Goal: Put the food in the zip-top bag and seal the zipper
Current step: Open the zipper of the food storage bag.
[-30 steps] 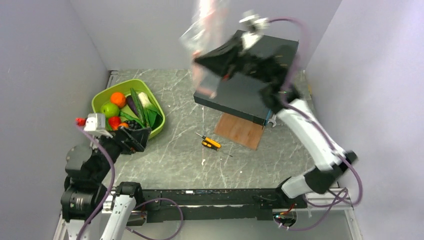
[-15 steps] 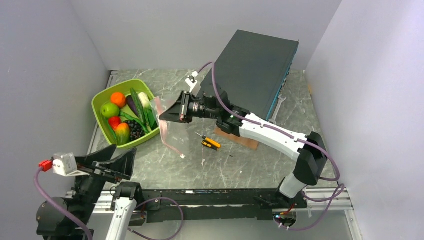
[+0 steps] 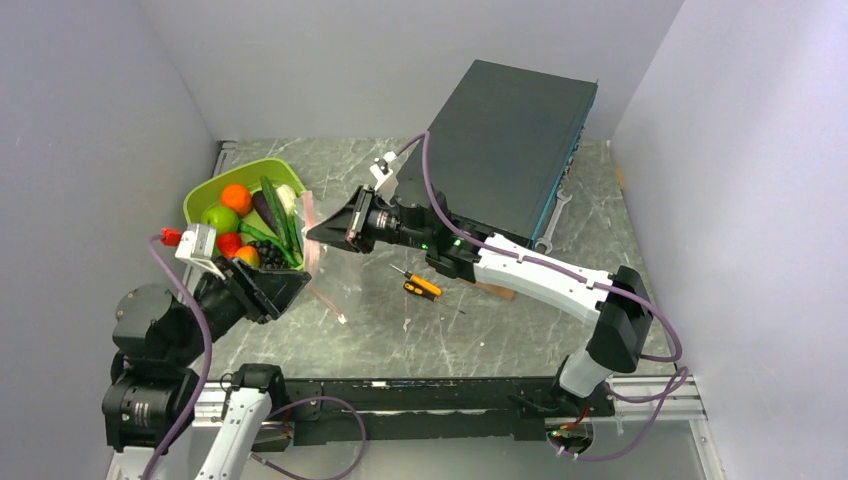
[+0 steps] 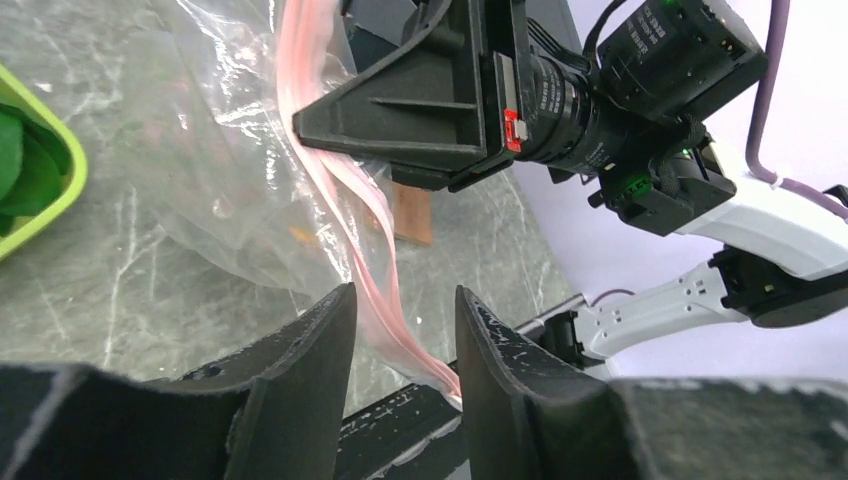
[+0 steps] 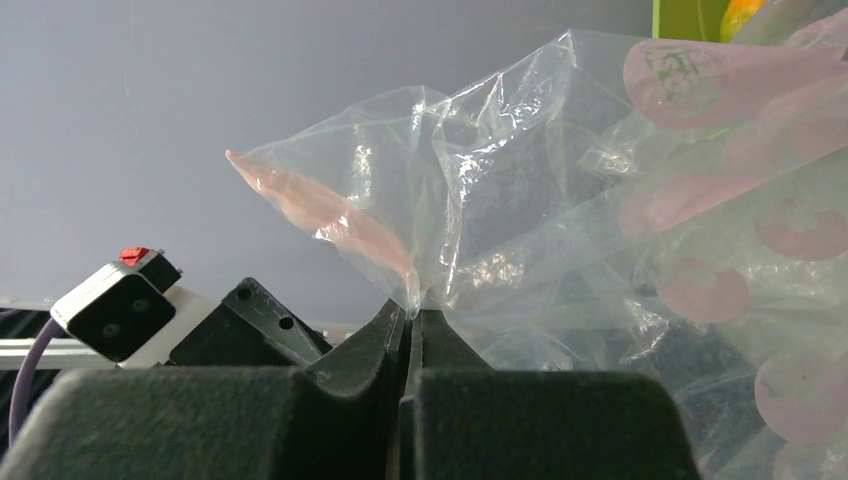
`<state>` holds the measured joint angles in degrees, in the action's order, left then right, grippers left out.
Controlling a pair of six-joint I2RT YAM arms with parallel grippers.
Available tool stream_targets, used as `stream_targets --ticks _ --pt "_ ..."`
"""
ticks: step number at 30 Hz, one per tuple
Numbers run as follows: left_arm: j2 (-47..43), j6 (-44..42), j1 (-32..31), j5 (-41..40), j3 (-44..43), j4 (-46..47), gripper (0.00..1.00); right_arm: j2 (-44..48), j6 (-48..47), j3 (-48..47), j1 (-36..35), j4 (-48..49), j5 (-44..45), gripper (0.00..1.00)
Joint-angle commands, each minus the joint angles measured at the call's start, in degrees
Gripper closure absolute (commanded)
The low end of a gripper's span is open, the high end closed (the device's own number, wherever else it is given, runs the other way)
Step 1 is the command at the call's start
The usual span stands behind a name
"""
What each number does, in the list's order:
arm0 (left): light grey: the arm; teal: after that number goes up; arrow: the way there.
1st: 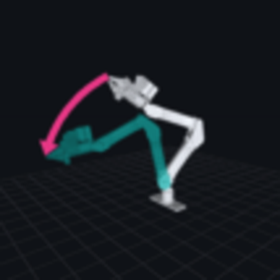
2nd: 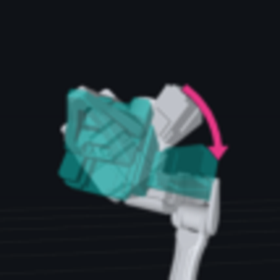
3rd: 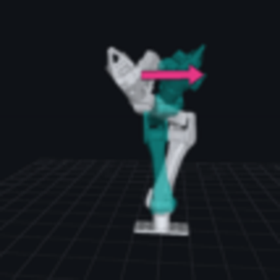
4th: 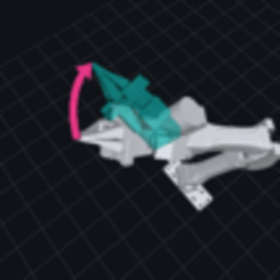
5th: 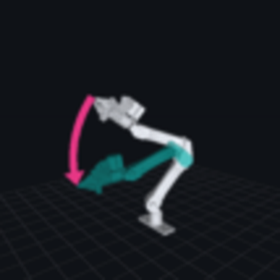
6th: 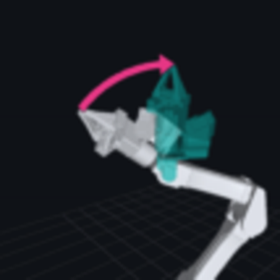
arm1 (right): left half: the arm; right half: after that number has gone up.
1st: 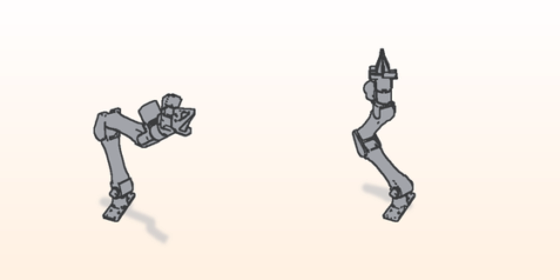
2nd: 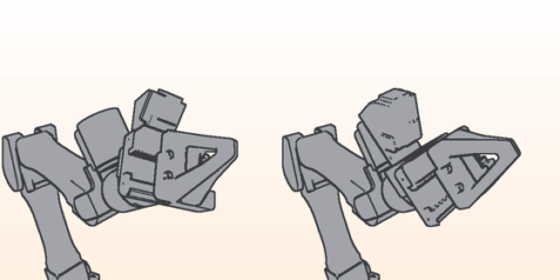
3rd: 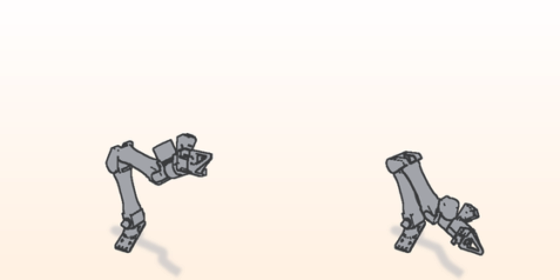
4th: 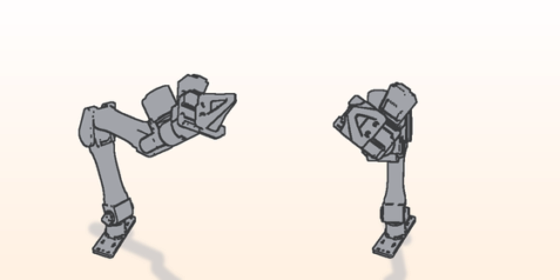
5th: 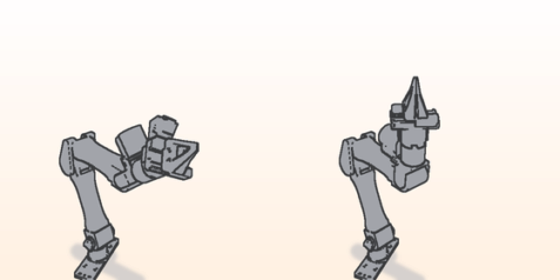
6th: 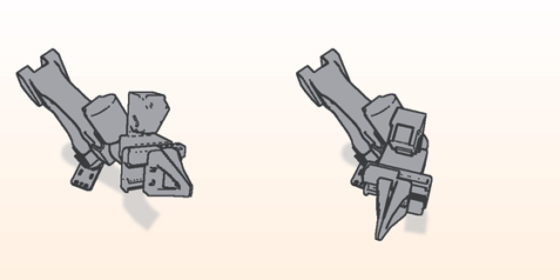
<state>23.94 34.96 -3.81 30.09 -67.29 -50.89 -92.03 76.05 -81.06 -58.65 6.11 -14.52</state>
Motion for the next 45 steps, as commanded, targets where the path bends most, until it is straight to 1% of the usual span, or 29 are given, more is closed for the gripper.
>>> stream_targets --ticks 1,4,8,11,13,14,16,17,18,20,21,23,28,32,40,45 --pt "1.09 5.39 -0.01 5.81 1.83 5.95 0.56 1.41 -0.8 -2.54 -0.06 1.66 1.6 1.0" --pt "0.57 5.41 0.03 5.02 3.24 6.89 0.58 1.95 -1.84 -2.56 -0.15 1.47 1.84 1.0" --pt "1.52 4.05 0.03 3.73 2.83 5.32 0.7 1.83 -2.12 -2.67 -0.15 2.18 1.35 1.0" --pt "1.53 2.49 0.03 -0.12 0.95 3.29 0.73 1.21 -2.28 -3.22 -0.17 2.49 0.28 1.0" --pt "1.44 1.06 0.03 -3.66 -0.7 1.6 0.7 0.92 -2.45 -3.52 -0.12 2.5 -0.18 1.0" --pt "1.38 0.47 0.03 -5.06 -1.38 0.9 0.66 0.78 -2.62 -3.68 -0.14 2.46 -0.35 1.0" --pt "1.64 -0.24 0.03 -6.35 -1.87 0.32 0.52 0.55 -3.11 -4.0 -0.19 2.42 -0.66 1.0" --pt "1.9 -0.37 0.03 -6.43 -1.8 0.28 0.47 0.46 -3.22 -4.16 -0.27 2.42 -0.85 1.0" --pt "2.25 -0.46 0.03 -6.42 -1.58 0.35 0.45 0.39 -3.32 -4.24 -0.24 2.54 -0.89 1.0" --pt "2.57 -0.6 0.03 -6.61 -1.32 0.9 0.45 0.21 -3.66 -4.65 -0.25 2.44 -0.93 1.0" --pt "2.59 -0.72 0.01 -6.66 -1.02 1.56 0.48 0.11 -3.82 -4.78 -0.37 2.42 -0.91 1.0" --pt "2.95 -0.89 0.01 -6.83 -0.76 2.16 0.57 -0.11 -4.07 -5.25 -0.49 2.21 -0.95 1.0" --pt "4.28 -1.27 0.03 -5.01 0.32 3.74 0.63 -0.9 -4.41 -6.09 -0.99 1.76 -1.09 1.0" --pt "3.98 -0.55 0.03 -3.5 2.31 5.36 0.6 -1.21 -4.53 -6.19 -1.36 1.4 -0.94 1.0" --pt "2.25 -0.3 0.02 -4.9 2.39 4.99 0.45 -1.63 -4.55 -5.83 -1.57 1.11 -0.72 1.0" --pt "3.11 -0.45 0.03 -4.13 1.72 5.26 0.44 -1.68 -4.4 -5.88 -1.99 1.12 -0.58 1.0"
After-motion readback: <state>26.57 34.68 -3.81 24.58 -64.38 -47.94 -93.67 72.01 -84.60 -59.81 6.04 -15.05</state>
